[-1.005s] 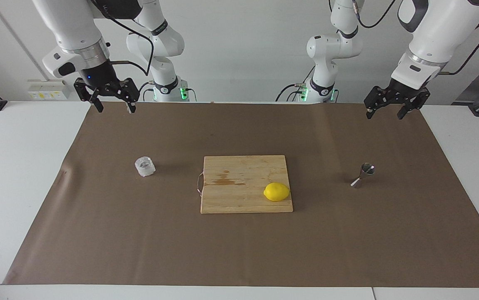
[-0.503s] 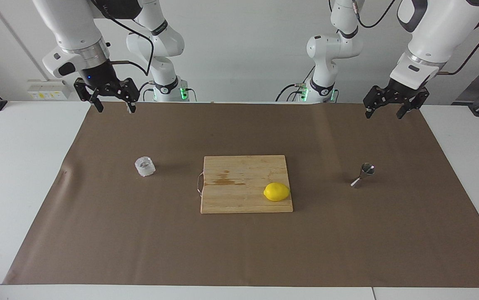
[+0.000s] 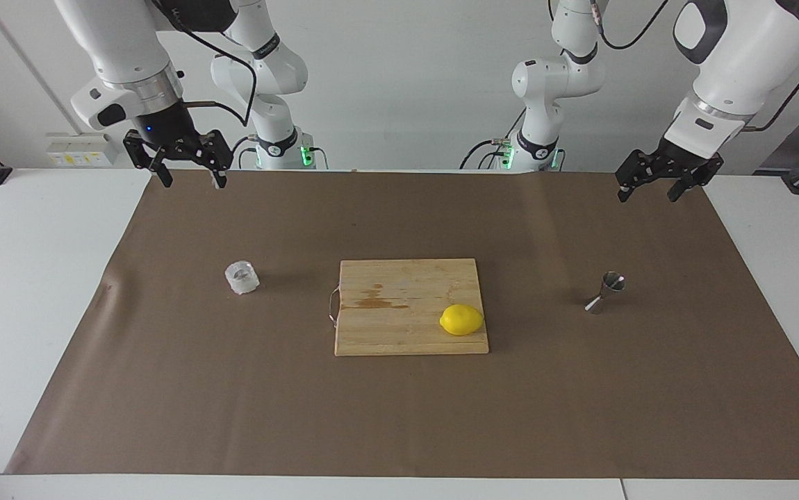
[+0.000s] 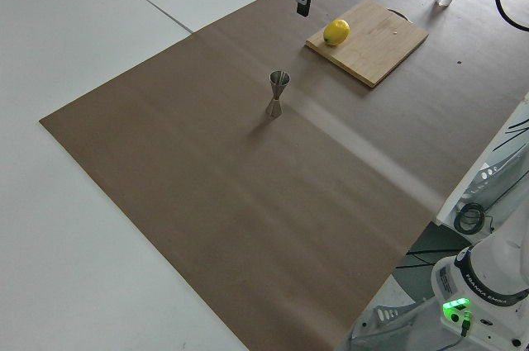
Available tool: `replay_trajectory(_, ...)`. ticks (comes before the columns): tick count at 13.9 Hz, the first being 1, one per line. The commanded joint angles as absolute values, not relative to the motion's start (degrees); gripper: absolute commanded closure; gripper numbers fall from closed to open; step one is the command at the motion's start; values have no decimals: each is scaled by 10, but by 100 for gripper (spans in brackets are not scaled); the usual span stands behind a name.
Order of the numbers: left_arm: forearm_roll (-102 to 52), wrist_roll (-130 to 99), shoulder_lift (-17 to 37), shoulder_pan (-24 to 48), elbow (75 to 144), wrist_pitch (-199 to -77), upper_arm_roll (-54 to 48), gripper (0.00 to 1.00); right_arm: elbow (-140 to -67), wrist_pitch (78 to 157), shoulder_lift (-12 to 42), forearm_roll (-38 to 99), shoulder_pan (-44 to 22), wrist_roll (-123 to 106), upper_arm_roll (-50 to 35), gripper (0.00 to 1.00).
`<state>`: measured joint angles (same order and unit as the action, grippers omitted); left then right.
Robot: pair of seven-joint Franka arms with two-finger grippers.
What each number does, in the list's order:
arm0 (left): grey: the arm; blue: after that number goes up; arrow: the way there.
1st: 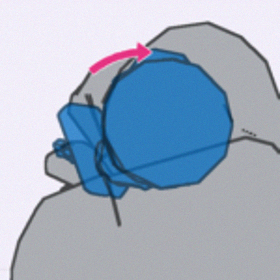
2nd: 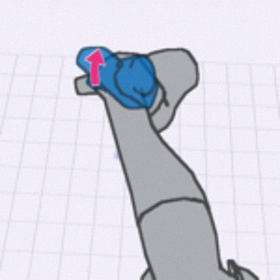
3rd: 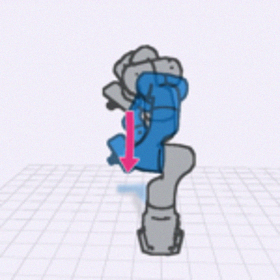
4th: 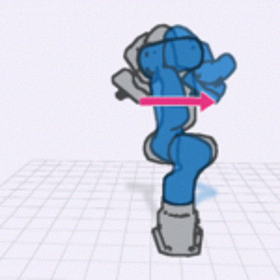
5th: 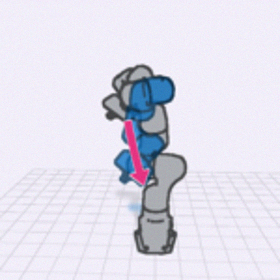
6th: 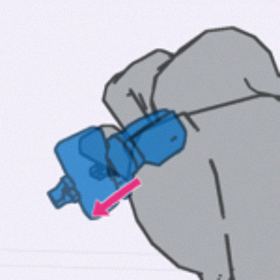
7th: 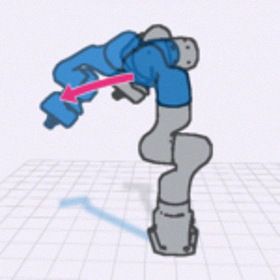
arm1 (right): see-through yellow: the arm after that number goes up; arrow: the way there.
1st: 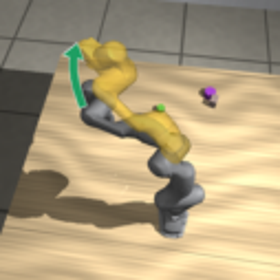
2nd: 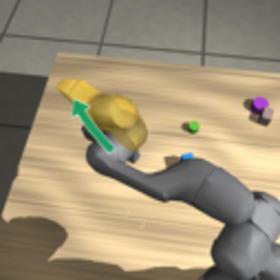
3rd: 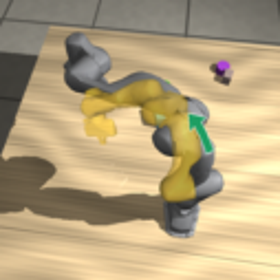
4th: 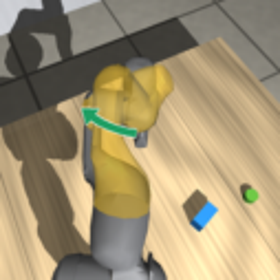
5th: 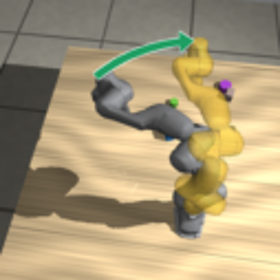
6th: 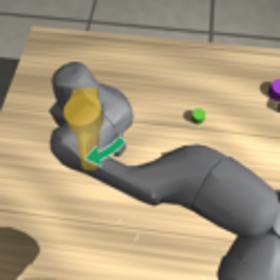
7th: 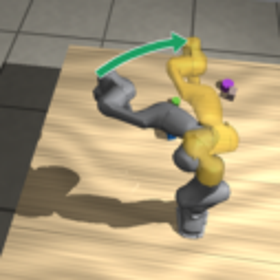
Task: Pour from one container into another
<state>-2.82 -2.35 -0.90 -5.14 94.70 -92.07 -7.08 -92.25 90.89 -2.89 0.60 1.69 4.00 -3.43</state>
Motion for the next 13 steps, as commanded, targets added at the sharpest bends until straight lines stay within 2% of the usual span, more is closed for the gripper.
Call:
replay_trajectory(1, -64, -63, 11, -97, 972, -950, -74, 0, -912, 897, -25, 6, 23, 50, -39, 0)
replay_trajectory(6, -124, -180, -7, -150, 1092, -1033, -74, 0, -912, 897, -25, 6, 23, 50, -39, 0)
replay_trajectory(9, -214, -319, -3, -183, 1117, -1049, -74, 0, -912, 898, -25, 6, 23, 50, -39, 0)
replay_trajectory(13, -288, -544, -7, -185, 1167, -1108, -74, 0, -912, 897, -25, 6, 23, 50, -39, 0)
